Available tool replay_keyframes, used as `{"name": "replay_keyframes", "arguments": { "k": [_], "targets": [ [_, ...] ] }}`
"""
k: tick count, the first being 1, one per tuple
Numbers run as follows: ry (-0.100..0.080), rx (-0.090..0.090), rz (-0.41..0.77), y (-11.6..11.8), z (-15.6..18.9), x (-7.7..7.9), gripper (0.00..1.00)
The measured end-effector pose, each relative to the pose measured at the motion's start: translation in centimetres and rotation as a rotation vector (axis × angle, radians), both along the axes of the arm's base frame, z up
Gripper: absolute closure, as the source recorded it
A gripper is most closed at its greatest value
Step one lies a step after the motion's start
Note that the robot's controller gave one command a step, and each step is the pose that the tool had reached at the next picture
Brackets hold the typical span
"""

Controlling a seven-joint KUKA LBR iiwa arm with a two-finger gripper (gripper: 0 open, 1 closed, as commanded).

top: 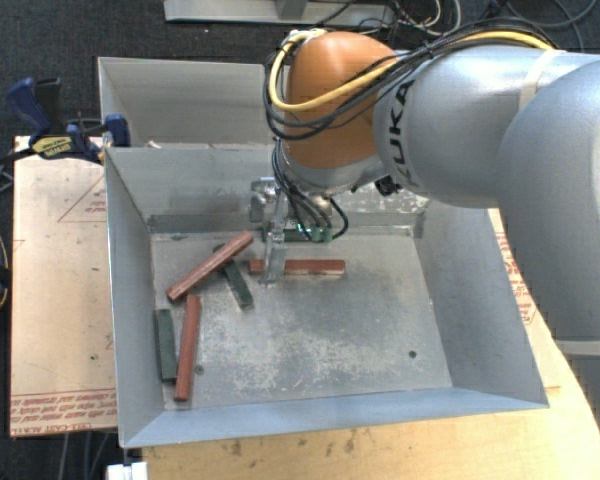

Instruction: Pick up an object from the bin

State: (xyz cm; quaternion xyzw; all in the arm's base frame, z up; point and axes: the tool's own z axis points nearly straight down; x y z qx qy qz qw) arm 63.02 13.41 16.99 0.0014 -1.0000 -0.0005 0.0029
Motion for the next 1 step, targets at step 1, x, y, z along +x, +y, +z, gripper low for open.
{"name": "replay_keyframes", "arguments": {
  "k": [1],
  "targets": [
    [-0.007, 0.001, -0.002, -0.04, 0.42, 0.18, 0.00]
  ]
}}
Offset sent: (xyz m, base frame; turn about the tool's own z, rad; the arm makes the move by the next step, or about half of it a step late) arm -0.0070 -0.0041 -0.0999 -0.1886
